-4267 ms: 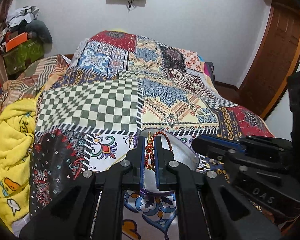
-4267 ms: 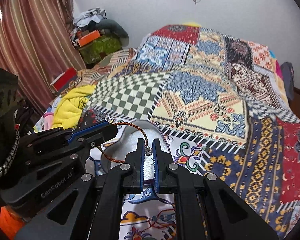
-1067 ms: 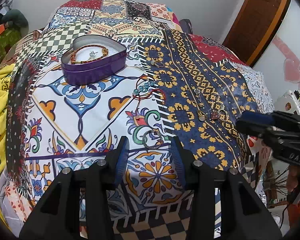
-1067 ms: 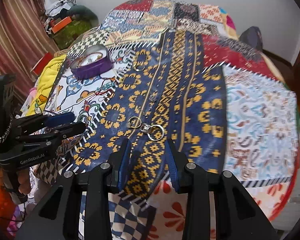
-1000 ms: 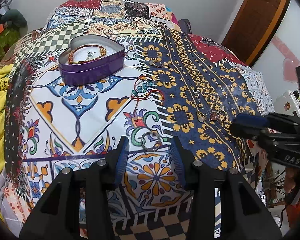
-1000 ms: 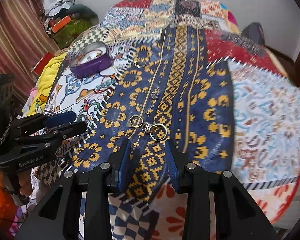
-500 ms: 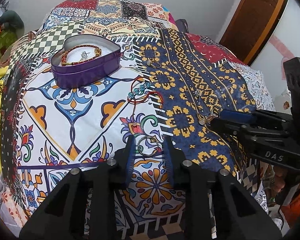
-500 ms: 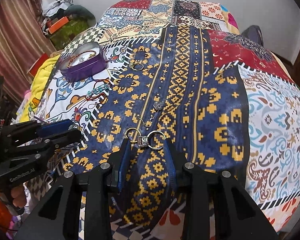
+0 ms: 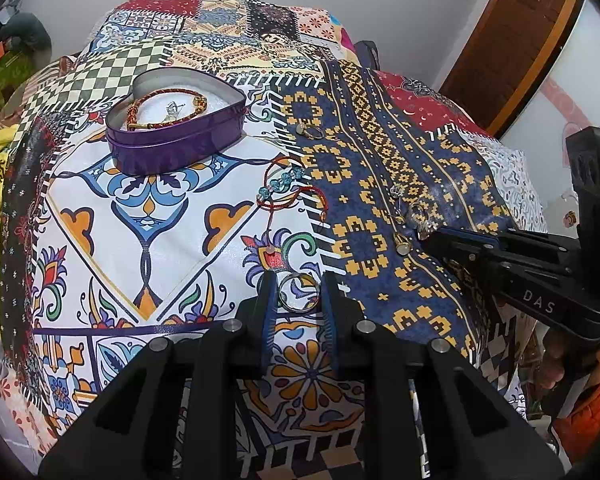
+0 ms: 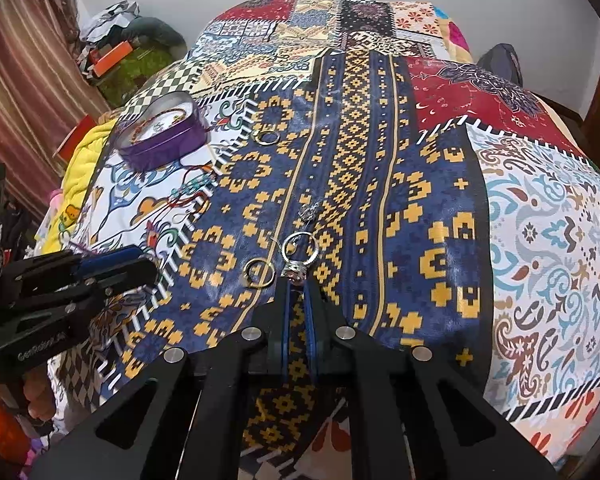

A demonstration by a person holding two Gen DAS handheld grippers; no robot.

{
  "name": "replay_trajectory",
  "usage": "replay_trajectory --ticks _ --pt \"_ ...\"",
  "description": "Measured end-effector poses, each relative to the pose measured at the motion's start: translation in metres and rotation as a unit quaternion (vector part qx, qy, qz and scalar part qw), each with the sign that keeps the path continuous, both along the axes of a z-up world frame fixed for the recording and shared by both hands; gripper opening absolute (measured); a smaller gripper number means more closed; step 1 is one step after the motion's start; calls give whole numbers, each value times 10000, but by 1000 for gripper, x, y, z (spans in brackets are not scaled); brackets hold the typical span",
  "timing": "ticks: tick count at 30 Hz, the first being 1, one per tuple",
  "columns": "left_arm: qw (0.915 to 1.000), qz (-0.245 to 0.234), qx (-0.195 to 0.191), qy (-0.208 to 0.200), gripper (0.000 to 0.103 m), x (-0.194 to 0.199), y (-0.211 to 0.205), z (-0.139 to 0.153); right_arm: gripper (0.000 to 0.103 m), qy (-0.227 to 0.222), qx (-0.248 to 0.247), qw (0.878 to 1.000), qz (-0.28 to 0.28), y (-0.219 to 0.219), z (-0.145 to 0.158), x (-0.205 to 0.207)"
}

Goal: Organize jewelry

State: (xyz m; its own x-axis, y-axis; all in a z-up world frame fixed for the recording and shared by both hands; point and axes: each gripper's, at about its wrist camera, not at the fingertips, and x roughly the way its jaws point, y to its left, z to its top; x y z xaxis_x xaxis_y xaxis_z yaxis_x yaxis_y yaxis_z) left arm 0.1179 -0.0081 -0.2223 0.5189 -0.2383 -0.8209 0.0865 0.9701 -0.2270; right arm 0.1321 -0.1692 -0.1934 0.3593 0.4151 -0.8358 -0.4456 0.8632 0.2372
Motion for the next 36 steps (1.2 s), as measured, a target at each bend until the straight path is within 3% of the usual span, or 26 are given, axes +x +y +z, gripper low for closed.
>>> replay_trajectory --ticks 13,23,33,36 --pt "10000 40 39 -16 20 -3 4 2 8 16 -192 9998 38 8 -3 13" --pt "10000 21 20 -19 20 2 5 0 30 -170 -396 9982 413 26 -3 9" --pt "10000 -13 65 -37 20 7 5 -1 29 -400 -420 9973 448 34 -9 17" --pt "10000 -10 55 -37 20 7 6 -1 18 -398 -405 9974 441 36 -10 18"
